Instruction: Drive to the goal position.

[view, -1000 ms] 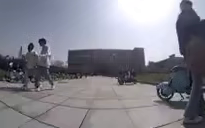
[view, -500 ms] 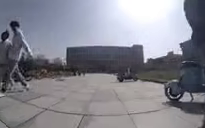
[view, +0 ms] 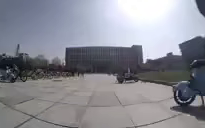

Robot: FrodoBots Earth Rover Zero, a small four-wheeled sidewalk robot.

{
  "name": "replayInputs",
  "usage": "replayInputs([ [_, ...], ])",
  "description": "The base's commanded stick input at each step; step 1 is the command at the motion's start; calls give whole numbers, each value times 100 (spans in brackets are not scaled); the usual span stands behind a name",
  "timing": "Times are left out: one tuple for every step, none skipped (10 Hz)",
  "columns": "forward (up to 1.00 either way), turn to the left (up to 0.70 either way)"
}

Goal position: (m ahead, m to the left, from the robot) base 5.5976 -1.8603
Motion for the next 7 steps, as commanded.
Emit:
replayInputs([
  [70,0],
  [70,0],
  [70,0],
  [70,0],
  [70,0],
  [70,0],
  [70,0],
])
